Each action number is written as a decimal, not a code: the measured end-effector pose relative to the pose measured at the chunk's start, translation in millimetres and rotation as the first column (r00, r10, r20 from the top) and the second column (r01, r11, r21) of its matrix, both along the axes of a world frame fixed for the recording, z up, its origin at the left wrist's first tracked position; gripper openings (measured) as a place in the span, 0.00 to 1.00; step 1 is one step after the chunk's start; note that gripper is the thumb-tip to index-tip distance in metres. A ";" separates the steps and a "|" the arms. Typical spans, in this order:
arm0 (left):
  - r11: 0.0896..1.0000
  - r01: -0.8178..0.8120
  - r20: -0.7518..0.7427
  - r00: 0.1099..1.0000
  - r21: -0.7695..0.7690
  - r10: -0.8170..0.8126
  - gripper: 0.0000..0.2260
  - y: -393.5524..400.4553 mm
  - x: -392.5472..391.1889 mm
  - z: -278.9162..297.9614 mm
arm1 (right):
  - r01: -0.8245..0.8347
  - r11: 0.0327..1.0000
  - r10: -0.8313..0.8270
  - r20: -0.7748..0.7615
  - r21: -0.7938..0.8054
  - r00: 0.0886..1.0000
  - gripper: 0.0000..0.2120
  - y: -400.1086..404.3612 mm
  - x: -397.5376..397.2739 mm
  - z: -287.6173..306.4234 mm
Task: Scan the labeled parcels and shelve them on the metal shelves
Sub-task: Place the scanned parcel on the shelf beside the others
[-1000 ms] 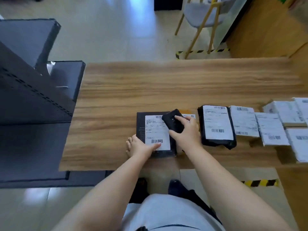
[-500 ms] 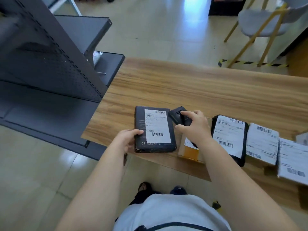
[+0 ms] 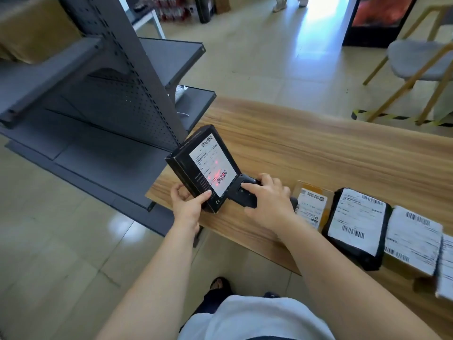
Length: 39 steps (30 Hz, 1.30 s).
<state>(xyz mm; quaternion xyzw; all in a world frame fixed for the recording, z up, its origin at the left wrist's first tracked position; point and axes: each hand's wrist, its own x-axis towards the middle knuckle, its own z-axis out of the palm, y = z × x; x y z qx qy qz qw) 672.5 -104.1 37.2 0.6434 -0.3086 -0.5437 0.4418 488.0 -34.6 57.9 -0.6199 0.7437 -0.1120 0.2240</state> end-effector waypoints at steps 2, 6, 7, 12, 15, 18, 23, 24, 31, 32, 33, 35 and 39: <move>1.000 -0.012 0.002 1.000 -0.025 0.012 0.31 1.2 0.2 1.5 | -0.005 1.000 0.005 0.015 0.004 1.000 0.30 -0.5 -0.2 1.1; 0.999 -0.035 -0.001 0.999 -0.015 0.035 0.32 -0.2 8.1 3.8 | -0.018 1.000 0.016 0.069 0.021 0.997 0.29 -2.9 2.0 1.8; 0.999 -0.047 -0.005 0.999 -0.010 0.047 0.32 -0.6 10.9 4.3 | -0.021 1.000 0.019 0.078 0.023 0.997 0.29 -4.1 3.2 1.9; 0.990 -0.135 -0.042 0.990 -0.031 0.134 0.31 -4.8 33.1 0.1 | -0.025 1.000 0.023 0.096 0.015 0.995 0.28 -15.1 14.9 1.5; 0.981 -0.189 -0.050 0.981 -0.039 0.187 0.31 -7.1 52.7 -4.5 | -0.058 0.998 0.056 0.091 0.018 0.994 0.28 -23.7 30.0 3.4; 0.970 -0.239 -0.063 0.969 -0.032 0.237 0.30 -10.7 78.1 -9.2 | -0.121 0.990 0.114 0.091 0.070 0.989 0.28 -33.3 49.0 5.8; 0.950 -0.313 -0.110 0.944 0.000 0.311 0.31 -18.8 130.2 -11.8 | -0.177 0.980 0.171 0.070 0.086 0.983 0.29 -51.3 92.9 9.1; 0.946 -0.323 -0.120 0.939 0.008 0.322 0.31 -21.0 142.7 -11.7 | -0.178 0.981 0.173 0.069 0.077 0.982 0.29 -56.3 106.2 9.8; 0.874 -0.398 -0.312 0.823 0.279 0.474 0.27 -30.0 264.8 2.7 | -0.237 0.968 0.247 0.140 -0.088 0.959 0.29 -107.4 248.2 16.3; 0.859 -0.398 -0.342 0.797 0.322 0.497 0.25 -31.1 288.8 5.6 | -0.248 0.962 0.262 0.144 -0.110 0.954 0.29 -117.1 273.6 18.0; 0.848 -0.396 -0.367 0.775 0.352 0.515 0.22 -31.8 314.1 8.5 | -0.254 0.959 0.272 0.152 -0.127 0.950 0.30 -126.7 299.5 20.0; 0.835 -0.401 -0.401 0.742 0.377 0.537 0.18 -32.8 365.6 12.9 | -0.257 0.956 0.280 0.183 -0.140 0.943 0.30 -146.2 353.4 22.8; 0.795 -0.447 -0.454 0.656 0.410 0.603 0.16 -34.3 464.0 20.6 | -0.269 0.952 0.299 0.262 -0.147 0.918 0.29 -178.9 461.9 21.4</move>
